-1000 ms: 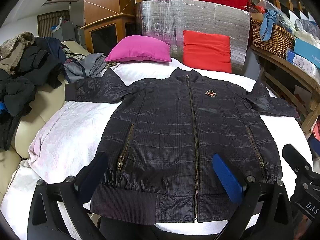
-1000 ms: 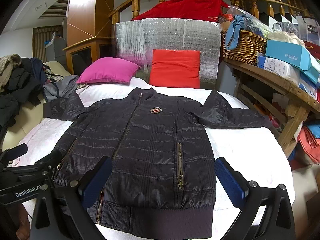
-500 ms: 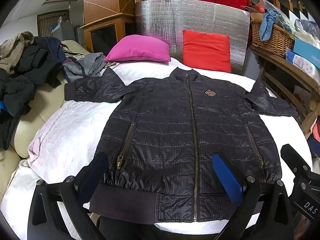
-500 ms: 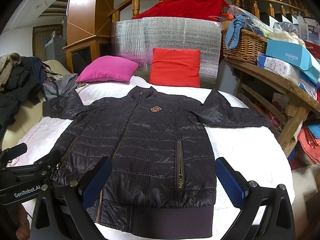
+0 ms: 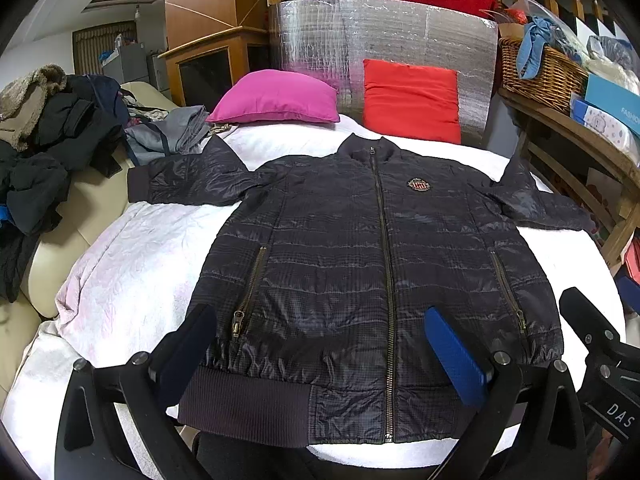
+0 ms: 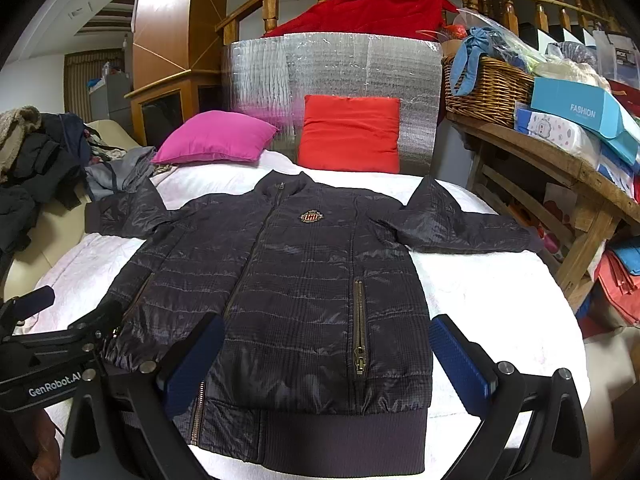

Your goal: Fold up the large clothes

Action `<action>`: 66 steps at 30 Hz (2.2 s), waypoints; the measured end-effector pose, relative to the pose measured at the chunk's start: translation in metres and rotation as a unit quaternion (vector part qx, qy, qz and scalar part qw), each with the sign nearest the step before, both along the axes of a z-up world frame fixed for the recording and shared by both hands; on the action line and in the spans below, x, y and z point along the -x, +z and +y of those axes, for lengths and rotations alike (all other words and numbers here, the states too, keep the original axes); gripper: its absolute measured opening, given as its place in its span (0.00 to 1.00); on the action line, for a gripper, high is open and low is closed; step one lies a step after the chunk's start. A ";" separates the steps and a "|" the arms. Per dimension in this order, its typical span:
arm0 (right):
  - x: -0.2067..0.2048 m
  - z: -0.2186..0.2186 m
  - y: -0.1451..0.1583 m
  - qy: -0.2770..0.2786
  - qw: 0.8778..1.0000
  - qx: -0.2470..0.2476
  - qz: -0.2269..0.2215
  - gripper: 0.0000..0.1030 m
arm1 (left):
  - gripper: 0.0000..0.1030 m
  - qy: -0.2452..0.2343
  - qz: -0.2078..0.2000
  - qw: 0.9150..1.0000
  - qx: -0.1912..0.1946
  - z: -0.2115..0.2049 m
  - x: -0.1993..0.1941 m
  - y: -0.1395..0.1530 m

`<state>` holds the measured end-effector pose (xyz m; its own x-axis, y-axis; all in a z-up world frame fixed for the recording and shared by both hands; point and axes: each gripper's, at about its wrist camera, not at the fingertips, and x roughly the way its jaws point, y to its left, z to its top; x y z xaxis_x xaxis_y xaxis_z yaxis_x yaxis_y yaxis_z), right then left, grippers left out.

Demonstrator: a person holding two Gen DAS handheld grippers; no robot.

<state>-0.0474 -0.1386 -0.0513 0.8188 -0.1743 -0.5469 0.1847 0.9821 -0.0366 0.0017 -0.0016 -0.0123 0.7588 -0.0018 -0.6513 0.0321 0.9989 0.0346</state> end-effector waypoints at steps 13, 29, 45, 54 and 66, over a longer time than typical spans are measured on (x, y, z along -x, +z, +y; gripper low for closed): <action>-0.001 -0.003 -0.002 0.009 1.000 -0.015 0.001 1.00 | 1.00 0.000 0.003 1.000 0.006 0.001 -0.001 -0.002; -0.041 -0.207 -0.032 -0.063 0.943 -0.328 0.006 1.00 | 1.00 -0.013 0.039 0.999 0.012 -0.004 -0.040 -0.018; -0.119 -0.402 -0.094 -0.183 0.832 -0.521 -0.046 1.00 | 1.00 -0.044 0.067 0.997 0.017 -0.045 -0.171 -0.028; -0.184 -0.479 -0.112 -0.249 0.804 -0.537 -0.056 0.87 | 1.00 -0.038 0.084 0.995 0.020 -0.040 -0.198 -0.053; -0.244 -0.486 -0.084 -0.281 0.883 -0.375 0.030 0.17 | 1.00 -0.004 0.084 0.996 0.041 0.001 -0.198 -0.069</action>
<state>0.1965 -0.6250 -0.1349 0.6848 -0.1139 -0.7198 0.6695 0.4884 0.5597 0.1994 -0.0008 -0.0809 0.6395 -0.0646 -0.7660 0.0379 0.9979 -0.0526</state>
